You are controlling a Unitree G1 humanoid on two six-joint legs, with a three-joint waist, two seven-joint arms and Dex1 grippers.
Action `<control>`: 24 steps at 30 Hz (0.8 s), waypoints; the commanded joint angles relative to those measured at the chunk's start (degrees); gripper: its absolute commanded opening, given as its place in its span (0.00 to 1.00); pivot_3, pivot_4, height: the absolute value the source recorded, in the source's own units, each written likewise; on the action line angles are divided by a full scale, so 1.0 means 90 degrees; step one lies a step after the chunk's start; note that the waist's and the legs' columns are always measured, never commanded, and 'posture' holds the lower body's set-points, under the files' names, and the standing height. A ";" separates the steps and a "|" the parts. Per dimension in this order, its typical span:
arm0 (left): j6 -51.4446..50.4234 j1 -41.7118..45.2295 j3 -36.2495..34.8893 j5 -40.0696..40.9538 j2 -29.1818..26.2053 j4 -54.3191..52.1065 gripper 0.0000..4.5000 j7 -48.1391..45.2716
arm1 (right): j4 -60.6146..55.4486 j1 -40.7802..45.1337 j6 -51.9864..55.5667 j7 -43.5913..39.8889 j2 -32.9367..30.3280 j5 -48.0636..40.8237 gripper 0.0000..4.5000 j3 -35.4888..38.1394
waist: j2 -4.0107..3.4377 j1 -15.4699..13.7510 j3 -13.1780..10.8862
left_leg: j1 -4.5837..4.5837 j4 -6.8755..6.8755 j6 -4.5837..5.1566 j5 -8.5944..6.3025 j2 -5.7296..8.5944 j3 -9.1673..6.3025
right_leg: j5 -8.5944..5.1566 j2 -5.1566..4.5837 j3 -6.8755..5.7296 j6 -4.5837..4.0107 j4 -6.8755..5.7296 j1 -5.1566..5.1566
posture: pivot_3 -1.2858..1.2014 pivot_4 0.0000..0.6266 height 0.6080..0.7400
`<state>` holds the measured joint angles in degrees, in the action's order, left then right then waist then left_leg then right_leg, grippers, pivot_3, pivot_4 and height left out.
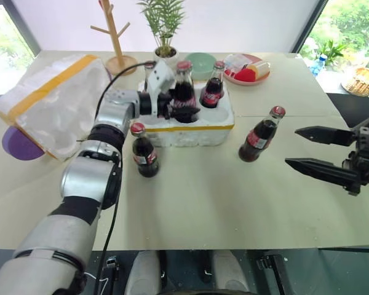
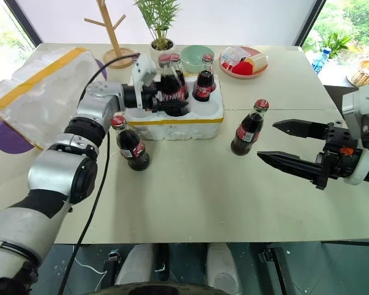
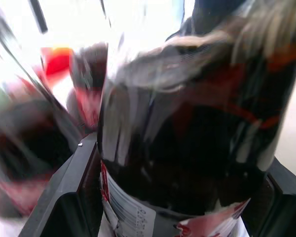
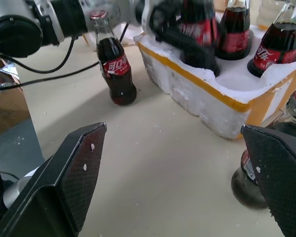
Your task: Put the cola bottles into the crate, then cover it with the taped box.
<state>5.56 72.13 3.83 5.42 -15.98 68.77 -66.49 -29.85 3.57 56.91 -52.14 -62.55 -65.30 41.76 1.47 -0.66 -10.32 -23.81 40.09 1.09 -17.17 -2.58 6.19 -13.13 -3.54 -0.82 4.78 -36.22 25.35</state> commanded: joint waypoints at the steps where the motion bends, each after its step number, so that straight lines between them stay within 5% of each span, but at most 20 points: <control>1: 0.0158 0.0190 -0.0076 -0.0152 -0.0135 -0.0031 0.87 0.0126 | 0.0020 0.0124 -0.0203 -0.0023 -0.0029 0.0015 1.00 -0.0034 | -0.0003 0.0000 0.0003 | 0.0004 0.0000 0.0000 0.0000 0.0000 0.0000 | 0.0000 0.0000 0.0000 0.0000 0.0000 -0.0003 | 0.52 0.24 1.00; 3: 0.0101 0.0188 -0.0162 -0.0124 -0.0189 -0.0053 0.99 0.0019 | 0.0030 0.0157 -0.0256 -0.0014 -0.0033 0.0039 1.00 -0.0143 | -0.0004 0.0001 0.0003 | 0.0007 0.0000 0.0000 0.0000 0.0000 0.0000 | 0.0000 0.0000 0.0001 0.0000 -0.0002 -0.0004 | 0.52 0.24 1.00; 15: -0.1889 -0.0012 -0.1152 0.1019 -0.1656 -0.2135 0.99 -0.1079 | 0.0245 0.0676 -0.0391 0.0023 -0.0071 0.0126 1.00 -0.0873 | -0.0006 0.0013 0.0004 | 0.0006 0.0000 0.0000 0.0000 -0.0009 0.0000 | 0.0000 0.0003 0.0000 0.0000 -0.0006 -0.0002 | 0.52 0.24 1.00; 24: -0.4123 -0.3268 -0.1569 0.2115 -0.3862 -0.6532 0.99 -0.1845 | 0.0573 0.1209 -0.0415 -0.0234 -0.0218 0.0287 1.00 -0.1468 | -0.0011 0.0143 0.0006 | 0.0022 -0.0002 -0.0005 0.0002 -0.0027 0.0006 | -0.0002 -0.0001 0.0005 -0.0002 -0.0019 -0.0006 | 0.52 0.24 1.00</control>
<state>-29.67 43.53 -8.16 22.11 -48.98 16.47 -82.24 -24.76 13.17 54.20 -53.32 -63.41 -63.11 28.14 1.37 0.62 -10.26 -23.59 40.07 1.05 -17.15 -2.83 6.24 -13.15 -3.55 -0.78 4.76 -36.38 25.27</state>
